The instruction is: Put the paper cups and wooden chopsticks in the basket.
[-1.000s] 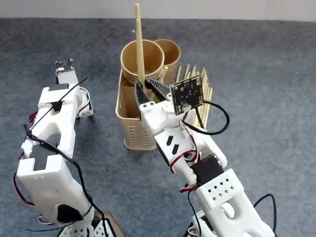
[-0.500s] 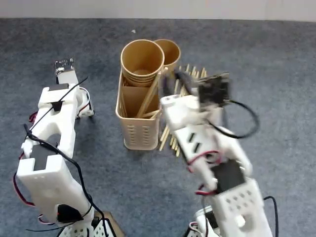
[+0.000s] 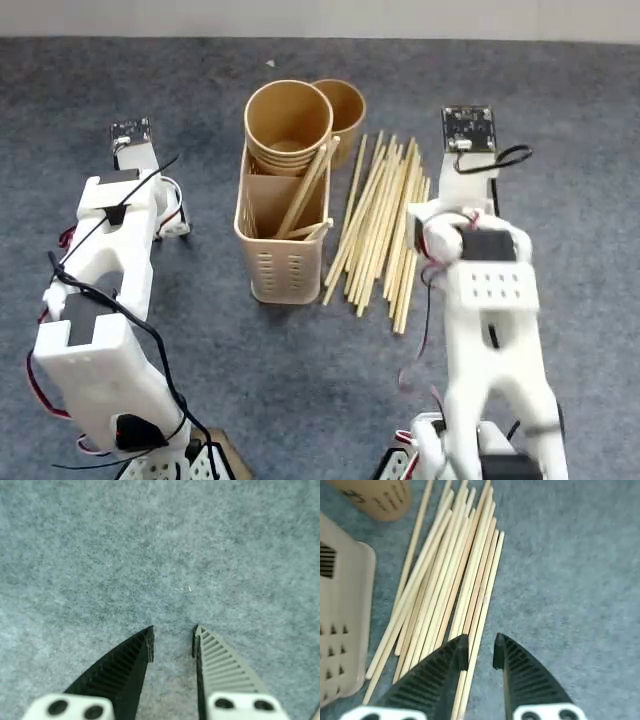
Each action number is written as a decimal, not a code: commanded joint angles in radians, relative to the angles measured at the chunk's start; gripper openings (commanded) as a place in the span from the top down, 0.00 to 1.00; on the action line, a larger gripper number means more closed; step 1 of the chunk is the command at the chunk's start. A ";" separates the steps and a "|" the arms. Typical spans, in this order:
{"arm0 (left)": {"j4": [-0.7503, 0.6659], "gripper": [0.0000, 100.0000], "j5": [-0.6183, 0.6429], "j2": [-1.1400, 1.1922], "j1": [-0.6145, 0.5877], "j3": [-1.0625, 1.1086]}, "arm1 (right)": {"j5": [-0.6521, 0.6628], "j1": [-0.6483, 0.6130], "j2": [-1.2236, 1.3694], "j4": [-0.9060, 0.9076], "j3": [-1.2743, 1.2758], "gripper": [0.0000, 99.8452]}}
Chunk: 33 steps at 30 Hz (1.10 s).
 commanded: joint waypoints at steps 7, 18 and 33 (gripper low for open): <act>-0.026 0.84 -0.011 -0.012 0.015 0.002 | -0.057 0.015 0.343 -0.182 -0.015 0.91; -0.026 0.84 -0.011 -0.012 0.015 0.002 | -0.054 0.013 0.441 -0.199 -0.018 0.91; -0.031 0.84 -0.011 -0.012 0.018 0.002 | -0.091 -0.008 0.323 -0.193 -0.005 0.91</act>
